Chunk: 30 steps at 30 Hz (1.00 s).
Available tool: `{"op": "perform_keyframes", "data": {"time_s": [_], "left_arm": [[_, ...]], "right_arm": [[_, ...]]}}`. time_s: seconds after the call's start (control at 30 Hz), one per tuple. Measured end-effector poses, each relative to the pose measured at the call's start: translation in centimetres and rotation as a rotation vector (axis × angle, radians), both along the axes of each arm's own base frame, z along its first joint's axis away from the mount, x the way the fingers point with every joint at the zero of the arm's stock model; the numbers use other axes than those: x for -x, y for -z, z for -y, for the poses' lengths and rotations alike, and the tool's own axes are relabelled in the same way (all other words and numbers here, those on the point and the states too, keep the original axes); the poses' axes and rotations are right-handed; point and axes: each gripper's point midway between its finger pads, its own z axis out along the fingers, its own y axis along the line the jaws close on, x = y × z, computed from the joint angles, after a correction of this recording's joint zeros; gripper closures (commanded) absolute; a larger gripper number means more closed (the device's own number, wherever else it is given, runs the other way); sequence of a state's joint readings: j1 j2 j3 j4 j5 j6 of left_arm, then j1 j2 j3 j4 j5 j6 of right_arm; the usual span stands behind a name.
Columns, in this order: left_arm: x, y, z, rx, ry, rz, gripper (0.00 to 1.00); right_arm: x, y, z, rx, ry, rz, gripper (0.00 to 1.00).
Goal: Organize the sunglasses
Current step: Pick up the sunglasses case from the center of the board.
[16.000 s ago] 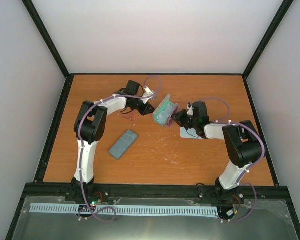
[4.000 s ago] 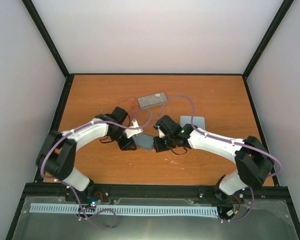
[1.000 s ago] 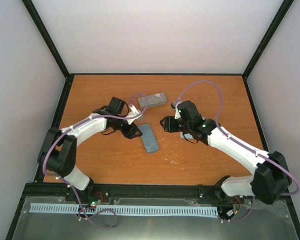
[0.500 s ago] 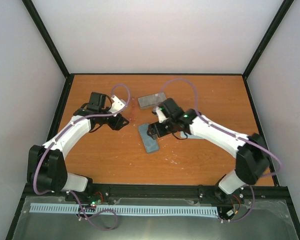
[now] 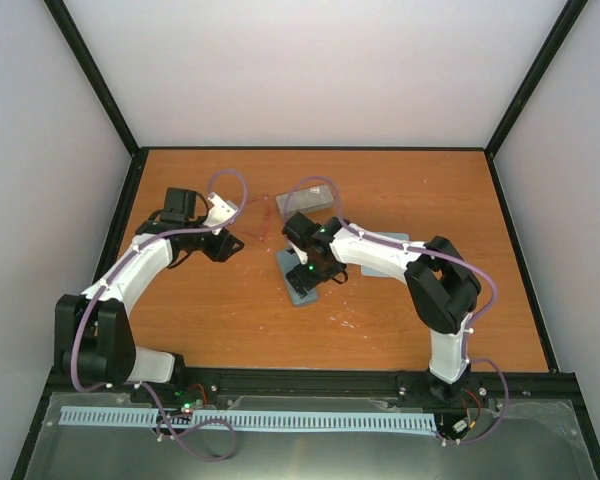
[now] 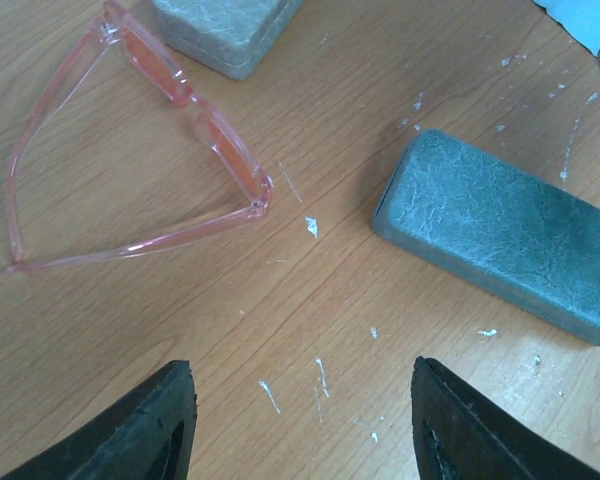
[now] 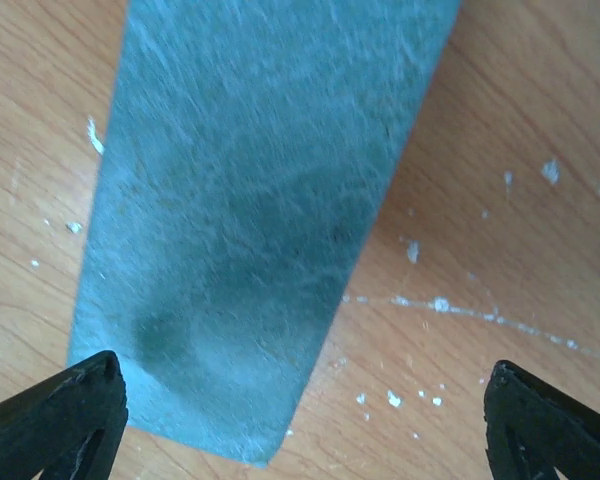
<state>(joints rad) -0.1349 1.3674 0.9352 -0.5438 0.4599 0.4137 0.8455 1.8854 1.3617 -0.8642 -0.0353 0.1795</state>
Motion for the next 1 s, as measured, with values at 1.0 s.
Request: {"op": "perform_keyframes", "data": {"time_s": [1.0], "left_arm": [[0.6,1.4,-0.2,0.022,0.016,-0.033,0.41]], "right_arm": [[-1.2,1.1,-3.9,0.019,-0.032,0.005,0.27]]}}
